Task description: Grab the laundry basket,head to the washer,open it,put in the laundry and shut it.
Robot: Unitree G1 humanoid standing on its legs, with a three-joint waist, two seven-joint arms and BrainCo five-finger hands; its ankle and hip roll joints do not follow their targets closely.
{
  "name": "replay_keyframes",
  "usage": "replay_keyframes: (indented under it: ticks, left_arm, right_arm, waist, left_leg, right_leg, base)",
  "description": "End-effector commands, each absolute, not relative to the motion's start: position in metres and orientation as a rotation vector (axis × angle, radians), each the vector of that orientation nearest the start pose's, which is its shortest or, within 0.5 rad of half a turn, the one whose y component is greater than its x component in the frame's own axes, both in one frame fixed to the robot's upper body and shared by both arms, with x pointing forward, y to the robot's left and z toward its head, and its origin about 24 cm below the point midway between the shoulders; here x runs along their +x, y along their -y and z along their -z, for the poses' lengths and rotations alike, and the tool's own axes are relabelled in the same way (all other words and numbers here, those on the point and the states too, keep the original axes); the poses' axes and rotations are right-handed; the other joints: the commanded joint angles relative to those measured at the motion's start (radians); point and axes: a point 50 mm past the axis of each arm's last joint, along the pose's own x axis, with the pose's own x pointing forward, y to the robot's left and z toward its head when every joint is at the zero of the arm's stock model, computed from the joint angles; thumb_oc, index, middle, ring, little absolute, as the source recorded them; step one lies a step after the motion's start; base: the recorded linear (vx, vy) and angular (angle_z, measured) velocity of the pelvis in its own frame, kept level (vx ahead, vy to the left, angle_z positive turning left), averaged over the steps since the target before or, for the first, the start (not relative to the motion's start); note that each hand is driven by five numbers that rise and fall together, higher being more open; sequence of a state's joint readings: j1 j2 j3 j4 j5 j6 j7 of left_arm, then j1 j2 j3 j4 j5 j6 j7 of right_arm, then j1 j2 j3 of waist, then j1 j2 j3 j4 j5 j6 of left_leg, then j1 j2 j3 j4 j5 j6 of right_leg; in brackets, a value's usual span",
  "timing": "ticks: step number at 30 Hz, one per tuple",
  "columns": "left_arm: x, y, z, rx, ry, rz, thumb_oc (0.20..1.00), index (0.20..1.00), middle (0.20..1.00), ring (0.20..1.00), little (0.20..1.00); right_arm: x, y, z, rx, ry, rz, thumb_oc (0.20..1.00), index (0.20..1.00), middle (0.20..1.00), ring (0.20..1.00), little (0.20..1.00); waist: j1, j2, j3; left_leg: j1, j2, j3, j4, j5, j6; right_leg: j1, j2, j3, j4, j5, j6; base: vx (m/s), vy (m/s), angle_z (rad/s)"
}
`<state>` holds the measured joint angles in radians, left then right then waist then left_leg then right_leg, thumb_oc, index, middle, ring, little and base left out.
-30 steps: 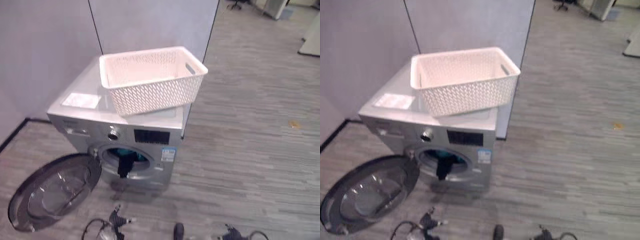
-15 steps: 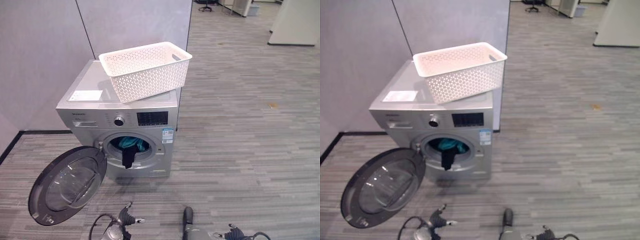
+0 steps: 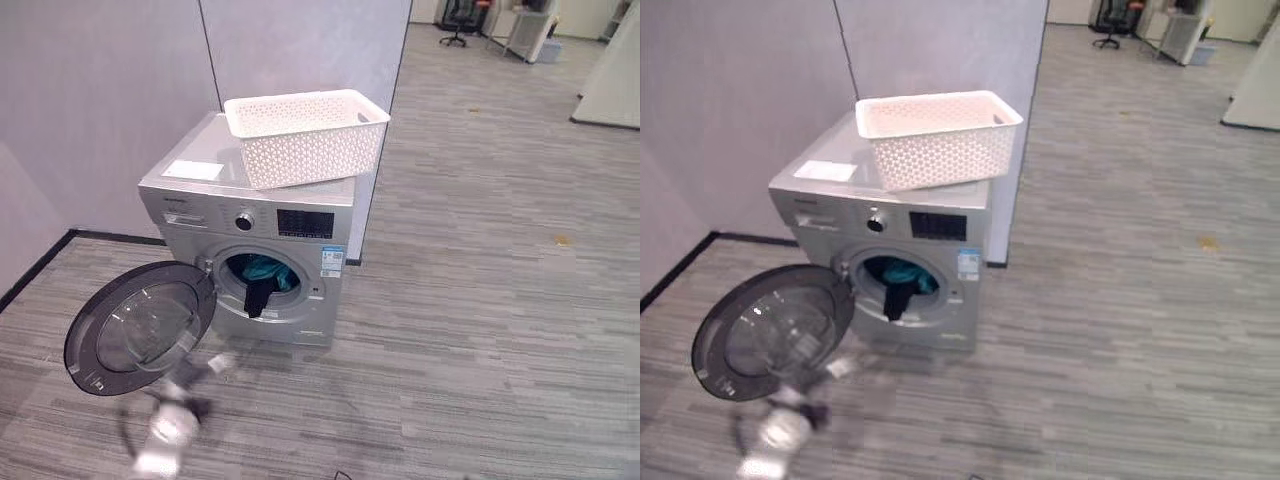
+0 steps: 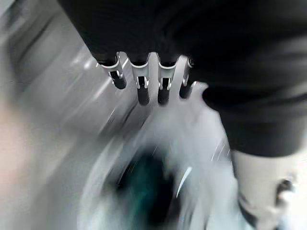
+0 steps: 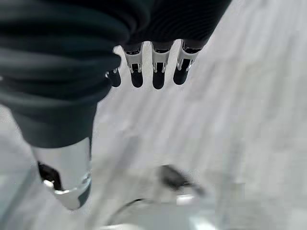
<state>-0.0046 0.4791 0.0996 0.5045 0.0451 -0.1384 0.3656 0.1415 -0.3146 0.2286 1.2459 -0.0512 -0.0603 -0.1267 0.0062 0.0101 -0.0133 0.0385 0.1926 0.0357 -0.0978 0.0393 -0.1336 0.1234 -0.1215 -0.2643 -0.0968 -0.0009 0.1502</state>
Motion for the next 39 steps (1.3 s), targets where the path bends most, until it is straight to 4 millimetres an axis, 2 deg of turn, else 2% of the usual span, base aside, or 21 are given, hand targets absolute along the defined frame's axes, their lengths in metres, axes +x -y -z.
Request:
replay_keyframes:
  ticks: [1,3,4,5,6,10,11,12,13,14,17,18,22,24,29,31,37,39]
  left_arm:
    - [0.240,-0.378,-0.047,0.822,-0.211,-0.760,1.000,1.000,1.000,1.000,1.000]
    - [0.246,-0.410,-0.082,0.915,-0.210,-0.848,1.000,1.000,1.000,1.000,1.000]
    - [0.244,-0.426,-0.093,0.961,-0.246,-0.886,1.000,1.000,1.000,1.000,1.000]
    - [0.244,-0.426,-0.093,0.961,-0.246,-0.886,1.000,1.000,1.000,1.000,1.000]
    - [0.260,-0.434,-0.133,1.032,-0.193,-0.910,1.000,1.000,1.000,1.000,1.000]
    - [0.265,-0.459,-0.182,1.121,-0.251,-0.988,1.000,1.000,1.000,1.000,1.000]
    - [0.269,-0.461,-0.198,1.135,-0.251,-0.996,1.000,1.000,1.000,1.000,1.000]
    - [0.269,-0.460,-0.199,1.136,-0.249,-0.995,1.000,1.000,1.000,1.000,1.000]
    - [0.278,-0.459,-0.229,1.128,-0.224,-0.994,1.000,1.000,1.000,1.000,1.000]
    - [0.281,-0.458,-0.242,1.113,-0.210,-0.992,1.000,1.000,1.000,1.000,1.000]
    - [0.288,-0.453,-0.261,1.128,-0.190,-0.994,1.000,1.000,1.000,1.000,1.000]
    - [0.296,-0.445,-0.275,1.198,-0.192,-0.972,1.000,1.000,1.000,1.000,1.000]
    - [0.294,-0.444,-0.303,1.174,-0.167,-1.004,1.000,1.000,1.000,1.000,1.000]
    - [0.280,-0.453,-0.320,1.156,-0.176,-1.070,1.000,1.000,1.000,1.000,1.000]
    - [0.250,-0.469,-0.343,1.087,-0.153,-1.216,1.000,1.000,1.000,1.000,1.000]
    - [0.239,-0.476,-0.344,1.062,-0.160,-1.258,1.000,1.000,1.000,1.000,1.000]
    - [0.255,-0.469,-0.333,1.030,-0.186,-1.129,1.000,1.000,1.000,1.000,1.000]
    - [0.257,-0.470,-0.327,1.055,-0.238,-1.111,1.000,1.000,1.000,1.000,1.000]
  right_arm:
    - [0.070,0.247,0.160,-0.562,-1.220,-0.071,1.000,1.000,1.000,1.000,1.000]
    - [0.080,0.247,0.157,-0.570,-1.175,-0.092,1.000,1.000,1.000,1.000,1.000]
    - [0.084,0.249,0.156,-0.580,-1.160,-0.103,1.000,1.000,1.000,1.000,1.000]
    - [0.084,0.249,0.156,-0.580,-1.160,-0.103,1.000,1.000,1.000,1.000,1.000]
    - [0.096,0.251,0.151,-0.597,-1.113,-0.111,1.000,1.000,1.000,1.000,1.000]
    - [0.120,0.248,0.143,-0.615,-1.025,-0.151,1.000,1.000,1.000,1.000,1.000]
    - [0.128,0.246,0.140,-0.615,-0.991,-0.164,1.000,1.000,1.000,1.000,1.000]
    - [0.128,0.246,0.140,-0.613,-0.991,-0.163,1.000,1.000,1.000,1.000,1.000]
    - [0.145,0.244,0.131,-0.618,-0.910,-0.180,1.000,1.000,1.000,1.000,1.000]
    - [0.151,0.244,0.127,-0.613,-0.884,-0.178,1.000,1.000,1.000,1.000,1.000]
    - [0.152,0.243,0.127,-0.603,-0.885,-0.183,1.000,1.000,1.000,1.000,1.000]
    - [0.155,0.245,0.125,-0.609,-0.875,-0.179,1.000,1.000,1.000,1.000,1.000]
    - [0.164,0.247,0.121,-0.591,-0.852,-0.148,1.000,1.000,1.000,1.000,1.000]
    - [0.169,0.246,0.119,-0.585,-0.838,-0.142,1.000,1.000,1.000,1.000,1.000]
    - [0.170,0.241,0.119,-0.566,-0.832,-0.150,1.000,1.000,1.000,1.000,1.000]
    - [0.171,0.240,0.117,-0.545,-0.808,-0.154,1.000,1.000,1.000,1.000,1.000]
    - [0.170,0.247,0.114,-0.556,-0.802,-0.136,1.000,1.000,1.000,1.000,1.000]
    - [0.176,0.250,0.110,-0.557,-0.791,-0.126,1.000,1.000,1.000,1.000,1.000]
  waist:
    - [-0.032,-0.055,0.006]
    - [-0.043,-0.054,0.008]
    - [-0.052,-0.054,0.011]
    - [-0.052,-0.054,0.011]
    - [-0.057,-0.064,0.029]
    - [-0.073,-0.095,0.074]
    - [-0.074,-0.110,0.090]
    - [-0.072,-0.111,0.090]
    - [-0.080,-0.133,0.129]
    - [-0.083,-0.145,0.149]
    - [-0.088,-0.161,0.163]
    - [-0.092,-0.173,0.189]
    - [-0.099,-0.193,0.219]
    - [-0.102,-0.208,0.230]
    - [-0.107,-0.244,0.235]
    - [-0.117,-0.267,0.233]
    - [-0.125,-0.274,0.232]
    - [-0.133,-0.288,0.229]
  left_leg:
    - [0.035,-0.035,0.008,0.010,-0.078,0.015]
    - [0.022,-0.030,0.013,0.010,-0.074,0.012]
    - [0.016,-0.027,0.017,0.010,-0.072,0.011]
    - [0.016,-0.027,0.017,0.010,-0.072,0.011]
    - [-0.016,-0.022,0.017,0.010,-0.064,0.010]
    - [-0.094,-0.009,0.019,0.018,-0.043,0.010]
    - [-0.121,-0.006,0.022,0.024,-0.037,0.010]
    - [-0.122,-0.006,0.022,0.024,-0.037,0.010]
    - [-0.174,-0.002,0.016,0.040,-0.026,0.012]
    - [-0.204,-0.002,0.009,0.053,-0.023,0.013]
    - [-0.243,-0.005,0.003,0.068,-0.021,0.013]
    - [-0.281,-0.007,-0.003,0.088,-0.022,0.014]
    - [-0.350,-0.016,-0.019,0.109,-0.019,0.018]
    - [-0.381,-0.021,-0.023,0.123,-0.019,0.021]
    - [-0.427,-0.018,-0.024,0.149,-0.031,0.026]
    - [-0.446,-0.019,-0.021,0.164,-0.039,0.028]
    - [-0.487,-0.030,-0.032,0.167,-0.041,0.034]
    - [-0.510,-0.035,-0.038,0.178,-0.047,0.039]
  right_leg:
    - [-0.040,-0.094,0.018,0.047,-0.012,0.052]
    - [-0.055,-0.092,0.025,0.047,-0.009,0.055]
    - [-0.064,-0.090,0.030,0.047,-0.006,0.057]
    - [-0.064,-0.090,0.030,0.047,-0.006,0.057]
    - [-0.096,-0.086,0.035,0.045,0.002,0.061]
    - [-0.181,-0.080,0.057,0.052,0.021,0.061]
    - [-0.205,-0.079,0.061,0.057,0.025,0.061]
    - [-0.206,-0.080,0.061,0.057,0.025,0.061]
    - [-0.248,-0.079,0.066,0.063,0.040,0.062]
    - [-0.266,-0.079,0.069,0.065,0.049,0.061]
    - [-0.287,-0.082,0.067,0.063,0.061,0.063]
    - [-0.306,-0.085,0.065,0.060,0.074,0.063]
    - [-0.346,-0.091,0.056,0.050,0.102,0.071]
    - [-0.365,-0.089,0.057,0.045,0.115,0.074]
    - [-0.393,-0.083,0.058,0.028,0.142,0.085]
    - [-0.408,-0.081,0.059,0.024,0.158,0.092]
    - [-0.430,-0.090,0.045,0.020,0.182,0.102]
    - [-0.442,-0.091,0.044,0.023,0.203,0.107]
  base:
    - [0.06,0.014,-0.06]
    - [-0.02,0.013,-0.10]
    - [-0.03,0.007,-0.11]
    - [-0.10,-0.004,-0.06]
    - [-0.14,-0.017,-0.02]
    - [-0.16,-0.020,-0.06]
    - [-0.11,-0.008,-0.10]
    - [-0.17,-0.007,-0.11]
    - [-0.16,-0.012,-0.07]
    - [-0.18,-0.024,0.01]
    - [-0.07,-0.003,0.08]
    - [-0.07,0.018,-0.02]
    - [-0.06,0.021,0.21]
    - [-0.04,0.014,0.04]
    - [0.00,-0.003,0.01]
    - [-0.01,0.005,0.02]
    - [0.01,0.026,0.06]
    - [0.07,0.000,0.18]
